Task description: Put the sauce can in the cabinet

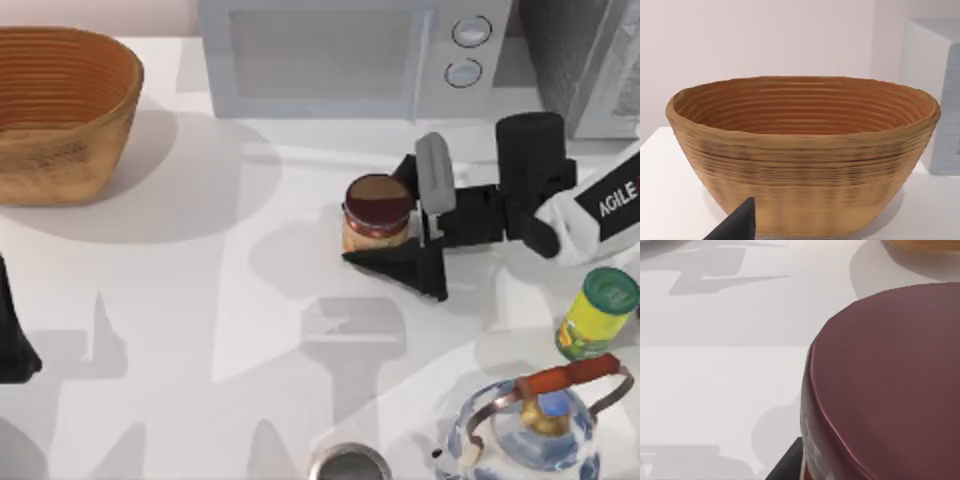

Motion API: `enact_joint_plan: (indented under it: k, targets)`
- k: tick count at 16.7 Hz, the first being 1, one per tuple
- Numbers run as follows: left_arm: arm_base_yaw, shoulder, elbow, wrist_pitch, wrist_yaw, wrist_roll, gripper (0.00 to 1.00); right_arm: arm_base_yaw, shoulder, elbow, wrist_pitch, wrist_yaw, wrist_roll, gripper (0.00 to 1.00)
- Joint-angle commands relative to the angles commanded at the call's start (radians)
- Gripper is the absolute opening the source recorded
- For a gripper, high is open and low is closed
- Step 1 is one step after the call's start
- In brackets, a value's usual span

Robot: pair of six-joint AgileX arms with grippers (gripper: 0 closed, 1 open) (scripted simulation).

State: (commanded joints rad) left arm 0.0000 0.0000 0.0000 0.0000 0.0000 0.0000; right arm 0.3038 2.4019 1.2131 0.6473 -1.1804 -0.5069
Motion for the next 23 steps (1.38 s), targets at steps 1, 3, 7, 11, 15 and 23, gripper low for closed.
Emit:
enact_joint_plan:
  k: [1,3,7,11,15,23]
  targets:
    - [0.000,0.000,0.000,0.000,0.000,0.000,1.00,0.000,0.000,0.000,0.000,0.000,0.000,0.00]
    - [0.000,0.000,0.000,0.000,0.000,0.000,1.00,0.000,0.000,0.000,0.000,0.000,0.000,0.00]
    - [0.000,0.000,0.000,0.000,0.000,0.000,1.00,-0.004,-0.004,0.002,-0.002,0.000,0.002,0.00]
    - [0.000,0.000,0.000,0.000,0.000,0.000,1.00,-0.013,-0.087,0.021,-0.101,0.001,0.010,0.00]
    - [0.000,0.000,0.000,0.000,0.000,0.000,1.00,-0.014,-0.183,0.044,-0.229,0.014,0.005,0.00]
    - [0.000,0.000,0.000,0.000,0.000,0.000,1.00,-0.004,-0.371,0.106,-0.475,-0.006,0.004,0.00]
